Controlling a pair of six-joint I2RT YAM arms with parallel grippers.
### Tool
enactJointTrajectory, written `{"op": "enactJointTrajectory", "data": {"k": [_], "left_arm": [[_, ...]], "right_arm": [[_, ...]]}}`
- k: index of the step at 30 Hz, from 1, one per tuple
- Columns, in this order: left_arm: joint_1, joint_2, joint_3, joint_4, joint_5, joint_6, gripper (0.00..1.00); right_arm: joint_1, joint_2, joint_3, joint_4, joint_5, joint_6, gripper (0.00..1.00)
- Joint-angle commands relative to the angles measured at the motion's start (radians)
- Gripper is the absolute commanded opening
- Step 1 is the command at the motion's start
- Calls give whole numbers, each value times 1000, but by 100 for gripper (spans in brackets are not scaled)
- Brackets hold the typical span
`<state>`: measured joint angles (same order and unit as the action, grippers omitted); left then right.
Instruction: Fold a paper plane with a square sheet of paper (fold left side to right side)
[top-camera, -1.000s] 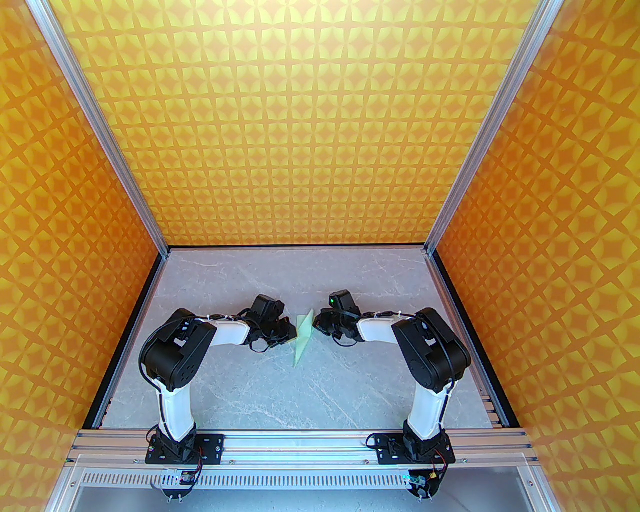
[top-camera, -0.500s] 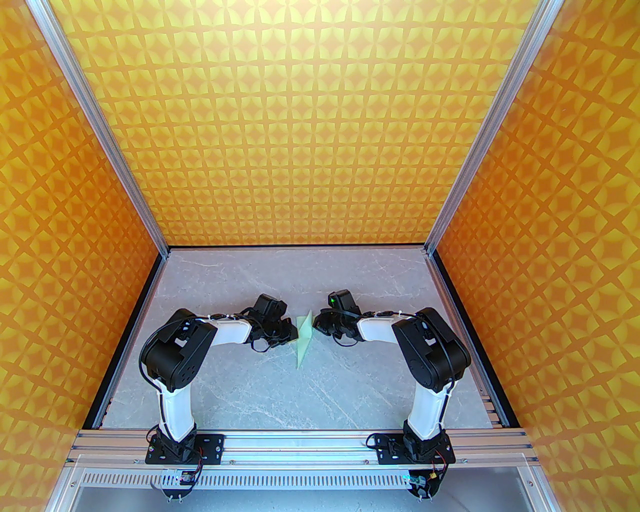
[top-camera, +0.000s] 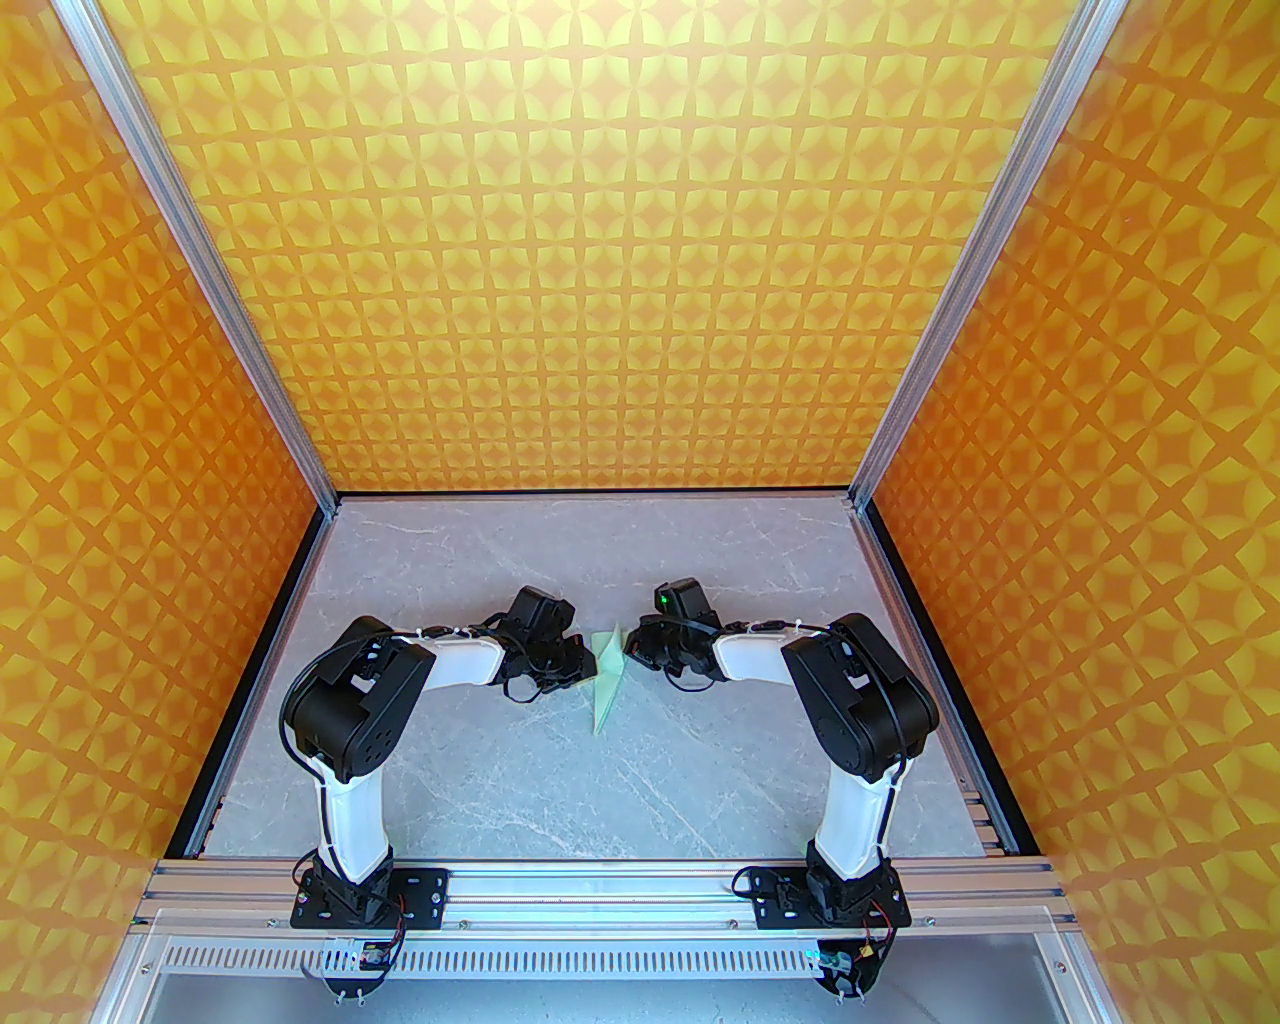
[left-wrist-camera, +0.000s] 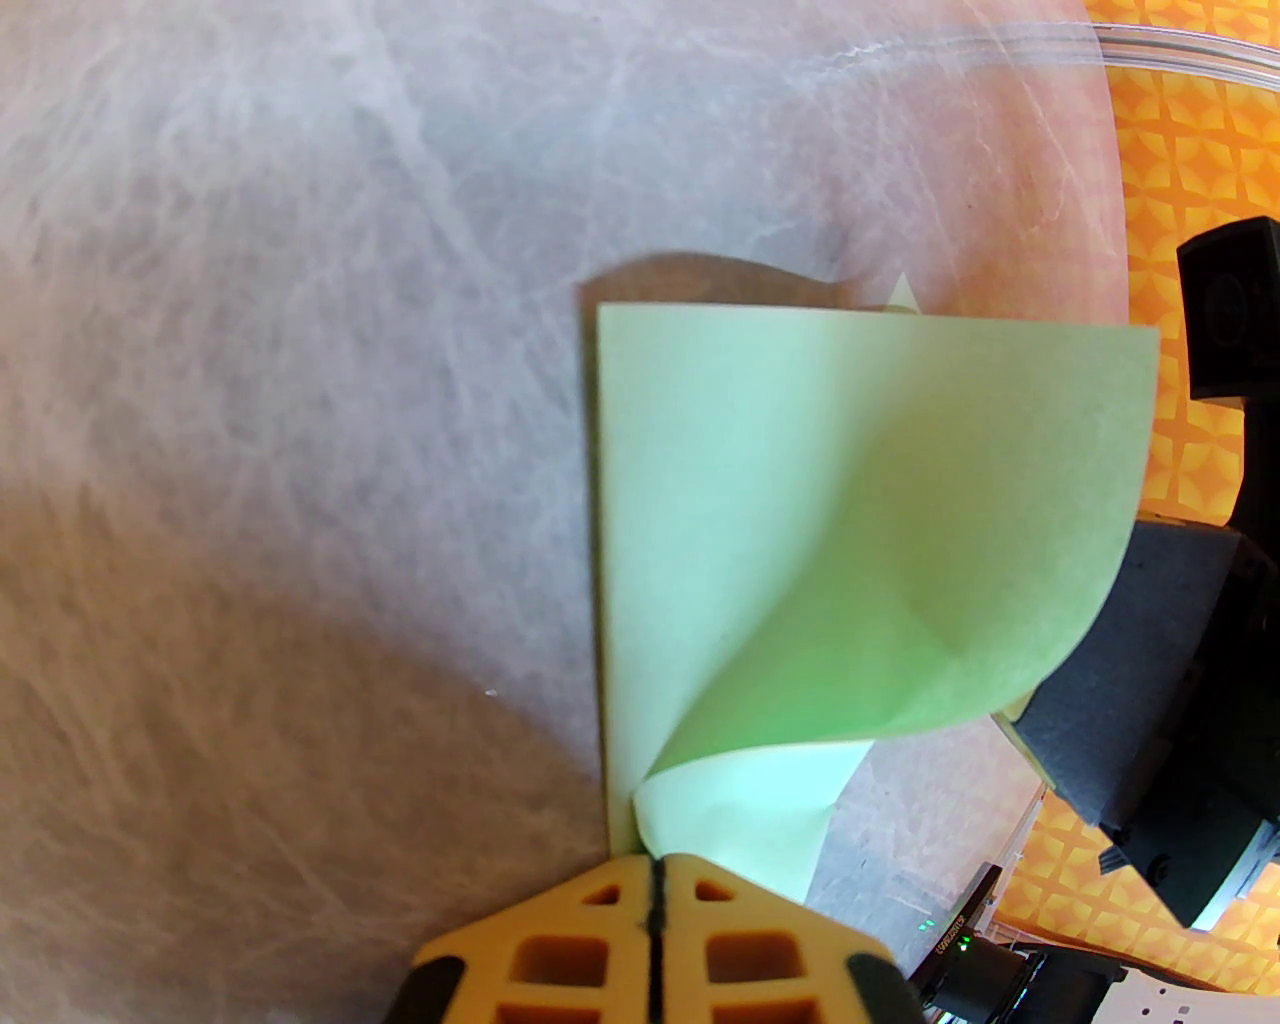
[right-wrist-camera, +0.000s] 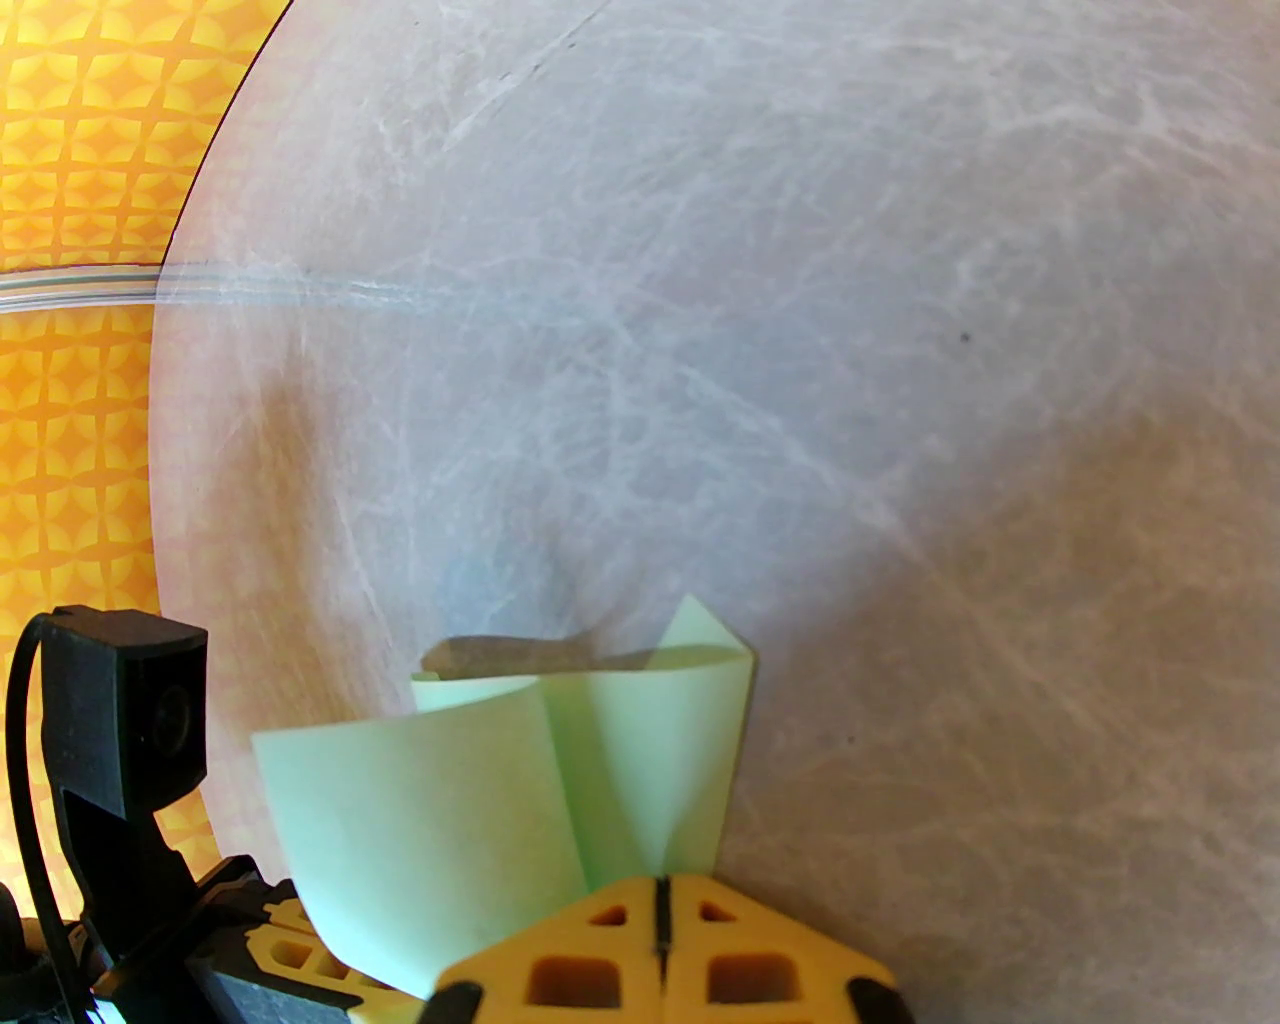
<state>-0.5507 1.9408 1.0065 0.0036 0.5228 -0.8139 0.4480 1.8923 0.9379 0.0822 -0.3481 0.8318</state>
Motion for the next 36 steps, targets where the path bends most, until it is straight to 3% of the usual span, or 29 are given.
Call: {"op": "enactJointTrajectory", "data": {"k": [1, 6, 13, 20, 29, 36], "left_arm": [[-1, 26, 8, -4, -14, 10, 9], [-6, 19, -19, 20, -15, -5, 8], [-15, 10, -44, 45, -25, -27, 8], [-22, 9, -61, 67, -28, -43, 8], [-32, 9, -67, 81, -30, -54, 8], [-38, 14, -65, 83, -32, -57, 8]], "right_arm": [[0, 18, 8, -55, -5, -23, 4], [0, -79, -11, -85, 46, -39, 12], [15, -234, -108, -87, 32, -3, 13], [131, -326, -257, 74, -20, 136, 9], [264, -318, -333, 197, -9, 257, 7], [290, -291, -332, 215, -5, 268, 7]]}}
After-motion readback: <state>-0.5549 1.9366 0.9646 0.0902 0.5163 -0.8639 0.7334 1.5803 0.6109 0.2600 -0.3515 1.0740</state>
